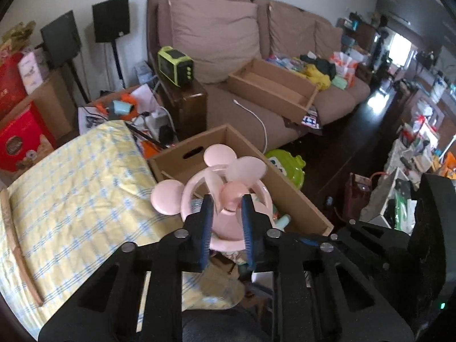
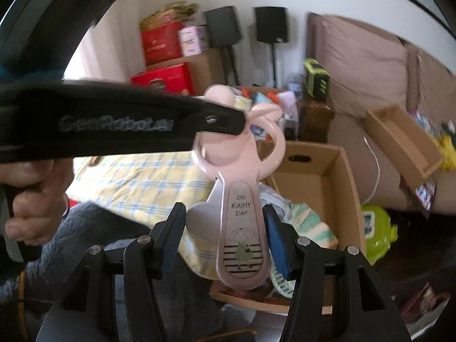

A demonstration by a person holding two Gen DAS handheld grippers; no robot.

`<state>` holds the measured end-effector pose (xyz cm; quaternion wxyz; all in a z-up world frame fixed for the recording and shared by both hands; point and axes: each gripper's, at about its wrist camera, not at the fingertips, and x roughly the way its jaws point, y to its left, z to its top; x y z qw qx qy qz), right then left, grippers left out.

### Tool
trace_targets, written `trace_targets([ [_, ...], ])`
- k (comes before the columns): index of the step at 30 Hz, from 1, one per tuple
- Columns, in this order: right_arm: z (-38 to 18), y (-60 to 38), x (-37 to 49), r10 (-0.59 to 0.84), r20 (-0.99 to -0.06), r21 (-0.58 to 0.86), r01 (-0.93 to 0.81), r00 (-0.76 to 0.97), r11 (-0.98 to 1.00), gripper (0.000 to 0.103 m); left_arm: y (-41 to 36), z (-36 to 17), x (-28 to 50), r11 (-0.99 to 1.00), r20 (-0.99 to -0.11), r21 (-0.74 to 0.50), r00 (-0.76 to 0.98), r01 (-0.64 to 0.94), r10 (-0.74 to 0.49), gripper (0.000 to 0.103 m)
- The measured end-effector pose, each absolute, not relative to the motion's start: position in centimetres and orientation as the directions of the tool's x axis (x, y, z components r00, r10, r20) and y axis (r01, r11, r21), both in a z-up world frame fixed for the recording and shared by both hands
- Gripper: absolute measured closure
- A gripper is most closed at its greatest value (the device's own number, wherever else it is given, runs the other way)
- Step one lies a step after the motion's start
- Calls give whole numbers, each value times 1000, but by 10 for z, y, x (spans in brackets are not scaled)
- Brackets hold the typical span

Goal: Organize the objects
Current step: 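Open both grippers to drop the pink fan into the box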

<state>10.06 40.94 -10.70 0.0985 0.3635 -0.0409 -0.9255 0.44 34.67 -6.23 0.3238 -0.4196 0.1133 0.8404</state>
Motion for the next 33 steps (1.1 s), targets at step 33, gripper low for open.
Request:
trace_targets([
  [33,-210,512,87,-132,-844,281,-218,-520,-935,52,378,-132,4,-747,-879,-9,-351,-665,323,95],
])
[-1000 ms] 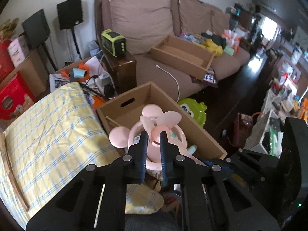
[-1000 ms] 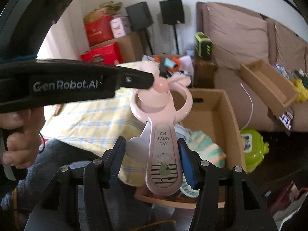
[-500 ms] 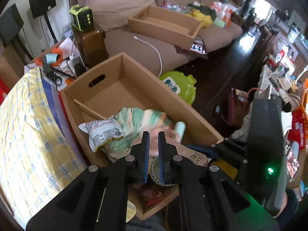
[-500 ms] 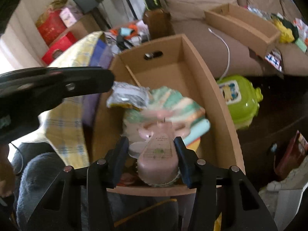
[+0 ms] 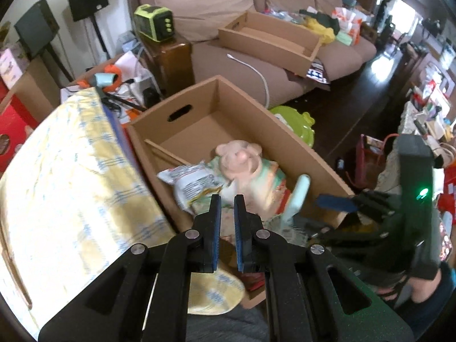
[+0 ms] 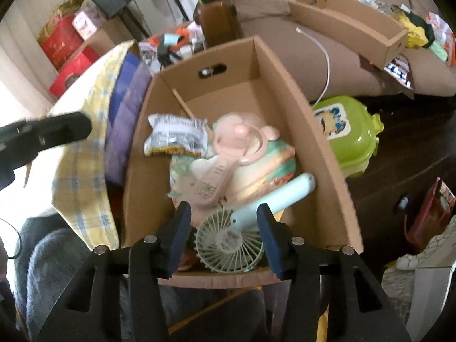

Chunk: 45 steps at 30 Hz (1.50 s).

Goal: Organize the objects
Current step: 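Open both grippers to drop the pink fan into the box, then move the left gripper to the wooden folding fan and grasp it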

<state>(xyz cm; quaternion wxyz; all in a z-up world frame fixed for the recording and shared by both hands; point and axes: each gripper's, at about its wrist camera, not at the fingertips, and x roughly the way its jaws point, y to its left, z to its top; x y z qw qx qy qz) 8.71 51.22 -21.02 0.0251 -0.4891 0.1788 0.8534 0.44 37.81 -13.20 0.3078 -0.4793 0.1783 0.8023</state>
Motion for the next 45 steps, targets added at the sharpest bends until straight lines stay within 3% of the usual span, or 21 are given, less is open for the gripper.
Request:
trace_targets([
  [11,-178,494,83,-80,-816,223,-184,-573,-957,47,289,-110,-19,-825,-862,0,-418,-566,287,93],
  [13,-174,487,82,-69,-814,203,-172,-577,-964,45,267,-107,-25,-848,-858,5,-438,-530,269,88],
  [14,-173,485,82,-65,-814,196,-168,-578,-966,43,253,-105,-30,-865,-854,8,-453,-502,256,79],
  [16,-171,479,80,-60,-812,184,-157,-580,-970,40,218,-103,-40,-907,-845,25,-494,-420,205,61],
  [18,-172,475,79,-61,-810,177,-145,-583,-974,37,182,-103,-52,-947,-833,34,-533,-318,149,29],
  [20,-176,471,77,-58,-817,164,-136,-574,-977,37,137,-101,-65,-983,-807,55,-588,-173,58,15],
  [23,-182,463,72,-53,-832,145,-124,-552,-982,37,80,-101,-75,-996,-791,86,-610,-16,-59,11],
  [26,-183,455,71,-48,-834,121,-98,-549,-988,37,23,-110,-84,-994,-818,37,-568,105,-90,4],
  [31,-179,449,71,-65,-822,134,-81,-565,-988,36,-3,-136,-82,-996,-845,11,-531,89,-56,4],
  [32,-179,449,71,-83,-821,150,-73,-565,-986,36,3,-139,-79,-998,-843,6,-537,69,-42,6],
  [34,-179,451,71,-111,-818,179,-67,-565,-982,36,9,-147,-73,-999,-839,-5,-545,36,-15,19],
  [36,-177,456,73,-99,-818,182,-91,-567,-979,36,15,-157,-73,-997,-856,-74,-512,-13,70,64],
  [37,-175,457,73,-104,-815,194,-99,-570,-976,36,18,-158,-75,-997,-860,-74,-506,-12,70,64],
  [39,-169,461,75,-135,-797,251,-119,-589,-961,36,23,-158,-74,-999,-852,-40,-522,-23,47,73],
  [40,-167,462,76,-155,-787,283,-127,-597,-951,36,27,-156,-70,-999,-849,-39,-526,-35,52,80],
  [41,-164,462,76,-181,-774,325,-135,-606,-936,36,29,-155,-69,-997,-849,-57,-523,-49,74,92],
  [45,-149,439,71,-227,-753,359,-98,-617,-928,36,43,-156,-57,-983,-856,-155,-484,-95,182,103],
])
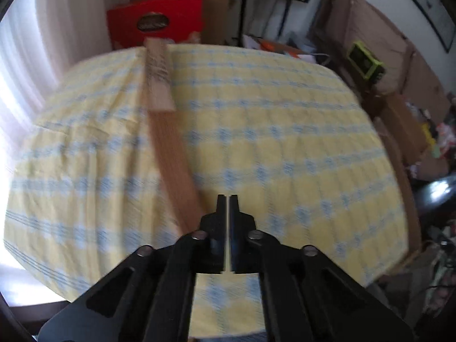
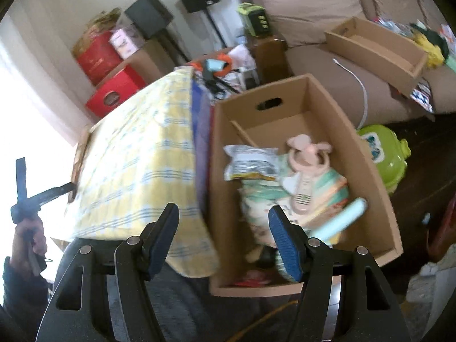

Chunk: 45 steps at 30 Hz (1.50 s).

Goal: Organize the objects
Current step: 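Move the left gripper to the wooden folding fan and grasp it, then lift the wooden fan end with the left gripper toward the right gripper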

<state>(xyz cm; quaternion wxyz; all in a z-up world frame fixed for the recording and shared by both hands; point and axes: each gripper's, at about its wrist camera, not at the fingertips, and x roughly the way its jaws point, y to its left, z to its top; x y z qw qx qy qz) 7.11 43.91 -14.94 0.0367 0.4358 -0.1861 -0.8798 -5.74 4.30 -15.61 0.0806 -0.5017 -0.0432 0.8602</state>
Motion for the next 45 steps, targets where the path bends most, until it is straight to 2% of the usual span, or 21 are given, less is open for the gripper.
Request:
trace_targets([
  [4,-141,406,65,-224,-760,306,-32,-610,-952,36,70,-151,-41,-960,-854,-223,-441,-169,277,102],
  [7,-137,382,61,-237,-766,278,25,-598,-960,36,87,-146,-35,-913,-844,-336,-357,-230,400,99],
  [8,-137,376,60,-238,-768,269,38,-594,-962,36,82,-137,-33,-905,-824,-358,-377,-231,422,93],
  [10,-134,362,58,-242,-772,257,59,-588,-965,36,67,-125,-35,-925,-816,-323,-436,-198,379,76],
  [11,-133,359,57,-245,-771,257,66,-587,-964,36,52,-120,-40,-949,-815,-275,-487,-151,314,57],
  [12,-130,353,56,-251,-770,256,76,-587,-964,36,35,-118,-44,-972,-818,-218,-527,-89,231,46],
  [14,-125,345,57,-256,-763,254,90,-593,-963,36,5,-121,-54,-993,-835,-116,-544,24,84,47],
  [15,-122,341,57,-257,-760,250,96,-597,-963,36,-9,-125,-58,-991,-838,-118,-542,59,68,47],
  [19,-119,338,57,-253,-762,248,92,-597,-964,36,-41,-139,-71,-977,-849,-174,-521,122,86,47],
  [24,-113,328,56,-252,-767,245,94,-590,-965,36,-21,-152,-71,-973,-841,-225,-515,57,165,47],
  [25,-110,325,57,-246,-769,238,94,-591,-967,36,-15,-155,-74,-971,-839,-234,-513,41,181,49],
  [26,-101,318,59,-207,-770,207,70,-604,-976,36,-7,-159,-76,-972,-842,-236,-502,16,196,66],
  [27,-96,314,60,-192,-766,196,61,-614,-979,36,-2,-161,-78,-975,-847,-223,-496,10,189,73],
  [33,-67,284,64,-209,-722,168,126,-660,-978,36,14,-162,-70,-972,-835,-235,-508,-20,212,76],
  [39,-59,250,64,-230,-716,122,207,-659,-971,36,47,-157,-39,-937,-842,-340,-419,-74,339,73],
  [40,-61,245,65,-230,-722,108,222,-653,-969,36,56,-157,-37,-926,-846,-362,-378,-108,375,69],
  [41,-61,245,69,-217,-717,92,219,-662,-971,36,65,-156,-36,-904,-845,-402,-323,-144,427,59],
  [42,-61,245,69,-217,-717,92,219,-662,-971,36,70,-153,-35,-869,-829,-465,-261,-168,494,53],
  [44,-58,250,79,-204,-710,82,210,-674,-974,36,66,-140,-34,-792,-762,-577,-219,-199,610,51],
  [45,-57,255,83,-197,-710,84,197,-676,-977,36,59,-131,-35,-776,-740,-596,-234,-204,630,48],
])
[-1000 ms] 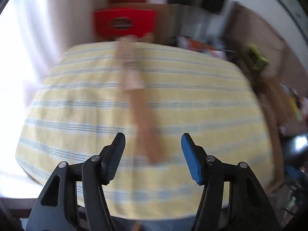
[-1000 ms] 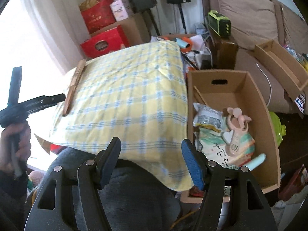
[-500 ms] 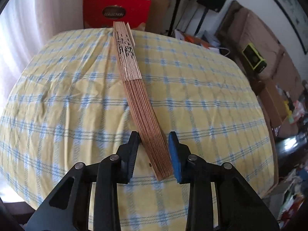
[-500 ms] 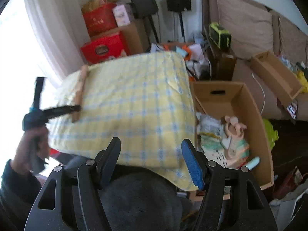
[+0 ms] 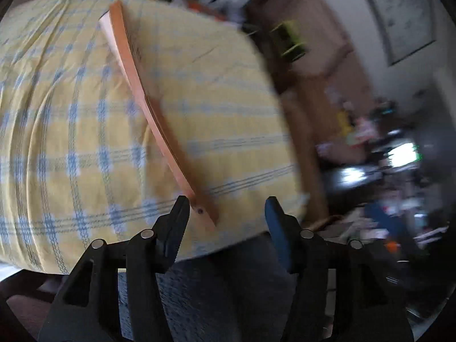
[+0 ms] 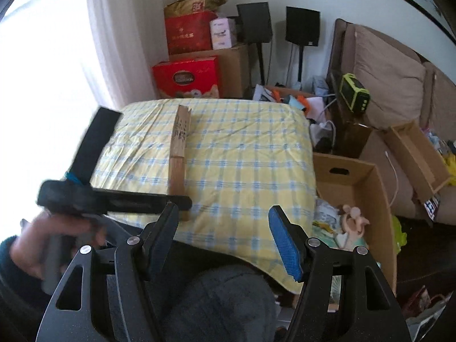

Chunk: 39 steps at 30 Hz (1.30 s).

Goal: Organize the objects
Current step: 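Lift the wooden fan end with the left gripper toward the right gripper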

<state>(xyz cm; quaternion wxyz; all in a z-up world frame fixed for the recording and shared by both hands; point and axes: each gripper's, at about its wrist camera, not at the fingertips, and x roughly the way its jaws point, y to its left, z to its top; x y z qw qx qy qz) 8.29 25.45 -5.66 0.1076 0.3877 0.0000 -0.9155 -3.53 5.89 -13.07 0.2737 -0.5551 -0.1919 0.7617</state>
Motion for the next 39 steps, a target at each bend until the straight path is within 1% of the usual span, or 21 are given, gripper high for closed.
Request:
trace_targets([
  [1,-56,258,87,-187,-708,84,181,-681,-980,36,49,-122,-38,-784,-737,-589,-267,-195,621,45],
  [3,-54,267,92,-177,-707,89,161,-685,-983,35,21,-104,-47,-824,-747,-545,-358,-153,561,29],
  [4,-55,269,93,-176,-709,92,158,-683,-983,35,8,-99,-52,-841,-753,-525,-390,-129,530,26],
  [6,-57,268,89,-177,-715,97,154,-677,-983,35,-21,-95,-60,-861,-767,-504,-426,-64,480,25],
  [9,-63,255,75,-219,-720,128,184,-658,-975,35,-59,-100,-63,-848,-766,-529,-447,32,461,25],
  [11,-70,236,64,-230,-730,109,222,-644,-969,35,-73,-107,-65,-840,-769,-537,-454,75,451,24],
  [13,-80,214,51,-215,-734,56,258,-644,-965,35,-76,-118,-72,-835,-777,-540,-447,109,444,21],
  [16,-104,187,32,-194,-758,1,295,-623,-955,35,-69,-135,-78,-827,-780,-549,-431,123,454,20],
  [17,-114,178,25,-174,-772,-25,303,-611,-953,37,-67,-140,-80,-828,-785,-547,-420,123,456,20],
  [20,-130,170,18,-143,-775,-67,306,-615,-950,38,-56,-151,-91,-839,-795,-533,-403,109,453,19],
  [22,-139,173,14,-128,-777,-67,283,-617,-957,38,-48,-153,-97,-847,-801,-522,-398,99,447,19],
  [24,-147,176,10,-138,-778,-42,271,-613,-962,39,-36,-154,-108,-852,-803,-516,-397,88,445,15],
  [25,-149,177,8,-147,-777,-31,271,-612,-962,44,-31,-155,-114,-857,-807,-508,-392,82,441,14],
  [26,-152,178,6,-159,-776,-16,272,-610,-962,62,-20,-158,-123,-868,-819,-492,-376,72,433,14],
  [27,-154,178,4,-166,-780,-8,275,-604,-961,86,-14,-158,-129,-875,-828,-480,-364,66,427,14],
  [28,-159,177,2,-183,-794,13,286,-580,-958,94,-7,-160,-135,-883,-837,-466,-354,59,418,14],
  [32,-159,177,8,-209,-787,25,309,-581,-951,95,14,-166,-162,-913,-870,-405,-330,52,367,13],
  [34,-157,178,13,-202,-785,11,314,-585,-949,95,21,-167,-174,-928,-879,-369,-346,57,328,8],
  [35,-157,179,15,-194,-787,-1,315,-586,-949,95,26,-168,-182,-938,-886,-341,-351,55,302,3],
  [38,-155,179,20,-179,-788,-19,314,-589,-949,95,49,-175,-208,-990,-927,-131,-360,58,102,1],
  [39,-156,178,22,-174,-790,-27,317,-588,-948,95,54,-177,-212,-994,-929,-95,-364,56,68,1],
])
